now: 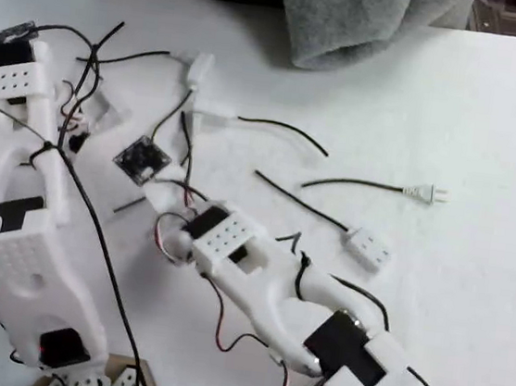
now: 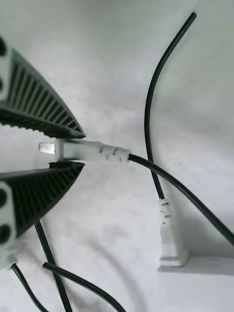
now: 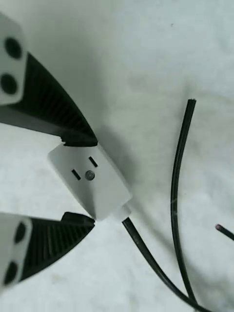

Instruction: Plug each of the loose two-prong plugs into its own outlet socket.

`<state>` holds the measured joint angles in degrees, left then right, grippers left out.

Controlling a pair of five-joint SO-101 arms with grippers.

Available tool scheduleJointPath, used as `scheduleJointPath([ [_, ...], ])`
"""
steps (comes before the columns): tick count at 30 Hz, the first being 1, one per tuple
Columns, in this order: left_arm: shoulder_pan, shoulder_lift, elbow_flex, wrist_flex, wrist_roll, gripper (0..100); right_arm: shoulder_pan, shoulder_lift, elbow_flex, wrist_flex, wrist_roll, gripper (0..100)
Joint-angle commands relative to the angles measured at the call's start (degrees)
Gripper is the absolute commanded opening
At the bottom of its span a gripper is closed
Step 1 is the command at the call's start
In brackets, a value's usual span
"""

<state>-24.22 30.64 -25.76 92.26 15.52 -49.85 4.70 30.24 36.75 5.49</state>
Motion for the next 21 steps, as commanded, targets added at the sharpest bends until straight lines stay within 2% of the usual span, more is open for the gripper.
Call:
scheduleJointPath([
  [1,-0.04,-2.95,-1.41,-0.53,0.62,3,4.97,0.22,-3.87,6.81,-0.35,22.4],
  [14,-0.04,-2.95,-1.41,-0.26,0.62,3,15.87,0.13,-4.22,16.92,0.35,22.4],
  [21,-0.04,-2.86,-1.41,-0.18,0.62,3,23.25,0.22,-5.71,16.66,7.30,22.4],
])
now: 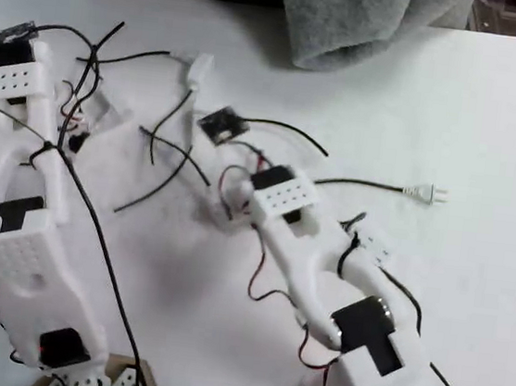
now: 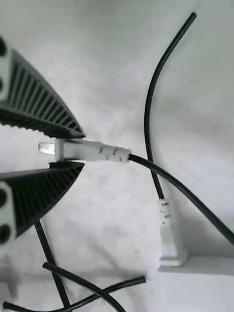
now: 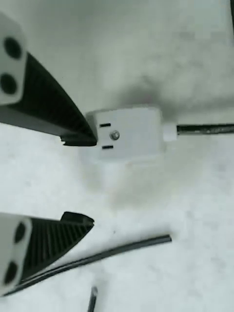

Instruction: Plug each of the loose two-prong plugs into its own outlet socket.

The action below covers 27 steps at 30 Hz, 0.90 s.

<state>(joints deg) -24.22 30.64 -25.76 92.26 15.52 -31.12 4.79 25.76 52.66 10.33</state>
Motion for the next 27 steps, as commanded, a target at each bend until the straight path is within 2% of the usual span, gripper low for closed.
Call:
scheduleJointPath([
  [1,-0.04,-2.86,-1.32,-0.18,0.62,3,4.88,0.04,-1.32,0.75,3.52,22.4],
  [6,-0.04,-2.86,-1.32,-0.18,0.62,3,0.13,-1.54,-0.88,1.27,9.58,22.4],
  [13,-0.04,-2.86,-1.32,-0.18,0.62,3,-7.78,-6.64,0.09,3.12,5.71,24.5],
  [21,-0.04,-2.86,-1.32,-0.18,0.62,3,-14.11,-5.05,-0.09,1.63,5.45,26.9],
  [27,-0.04,-2.86,-0.44,-0.44,0.62,3,-13.93,-1.10,0.44,-3.12,5.36,26.9],
])
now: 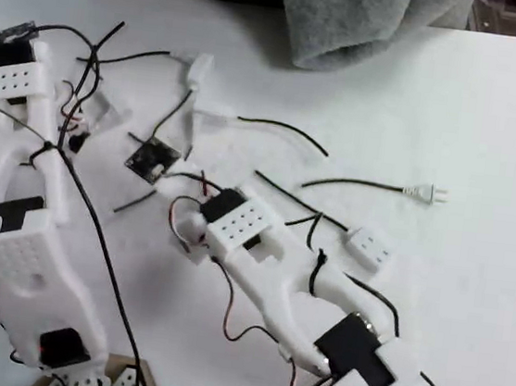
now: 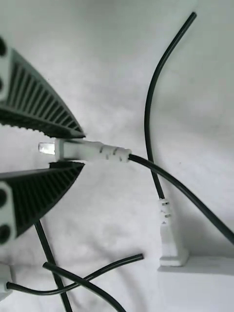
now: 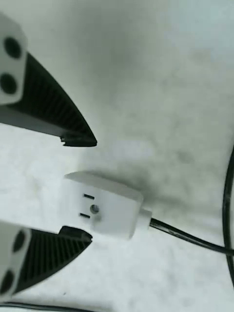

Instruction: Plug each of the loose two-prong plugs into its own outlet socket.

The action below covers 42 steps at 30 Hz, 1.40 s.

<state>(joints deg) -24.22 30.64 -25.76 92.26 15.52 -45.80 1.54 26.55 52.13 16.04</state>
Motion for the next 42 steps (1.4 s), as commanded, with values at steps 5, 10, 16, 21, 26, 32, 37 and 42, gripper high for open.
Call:
scheduleJointPath([
  [5,-0.04,-2.95,1.93,-2.64,0.62,3,4.35,8.66,-4.04,-3.56,0.09,21.8],
  [10,-0.04,-2.95,1.93,-2.64,0.62,3,4.88,9.36,-8.18,1.01,0.09,6.6],
  [16,-0.04,-2.95,1.93,-2.64,0.62,3,1.80,6.02,-8.88,7.34,-0.18,5.5],
  [21,-0.04,-2.95,2.20,-2.64,0.62,3,-0.84,2.95,-2.73,12.09,-0.26,6.0],
  [26,-0.04,-2.95,2.20,-2.64,0.62,3,1.01,1.36,3.69,6.20,0.09,17.3],
  [32,-0.13,-2.95,2.20,-2.64,0.62,3,1.36,-5.41,4.40,6.55,0.62,28.3],
  [37,-0.13,-2.95,2.20,-2.64,0.62,3,3.65,-12.79,7.65,6.02,4.75,25.4],
  [42,-0.13,-2.95,2.20,-2.64,0.62,3,6.81,-12.00,11.16,0.92,5.01,25.3],
])
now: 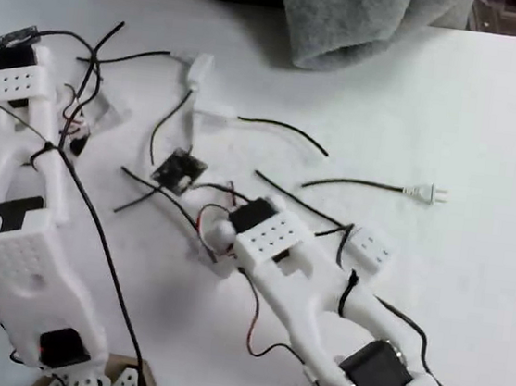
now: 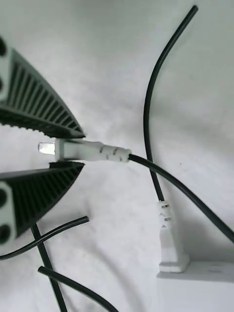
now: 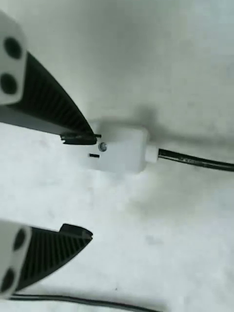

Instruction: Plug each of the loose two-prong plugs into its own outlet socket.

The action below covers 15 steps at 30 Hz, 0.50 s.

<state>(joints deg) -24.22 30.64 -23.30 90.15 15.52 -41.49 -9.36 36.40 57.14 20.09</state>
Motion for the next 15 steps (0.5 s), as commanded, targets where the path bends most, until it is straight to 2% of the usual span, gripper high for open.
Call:
scheduleJointPath([
  [1,-0.13,-2.95,-0.26,-0.53,0.62,3,2.95,-0.04,1.49,-5.14,0.97,25.3],
  [8,-0.22,-2.95,-0.18,-0.53,0.62,3,2.51,9.10,-2.02,-6.02,0.88,25.3],
  [15,-0.22,-2.95,-0.18,-0.53,0.62,3,6.64,14.99,-8.18,-2.95,0.97,25.2],
])
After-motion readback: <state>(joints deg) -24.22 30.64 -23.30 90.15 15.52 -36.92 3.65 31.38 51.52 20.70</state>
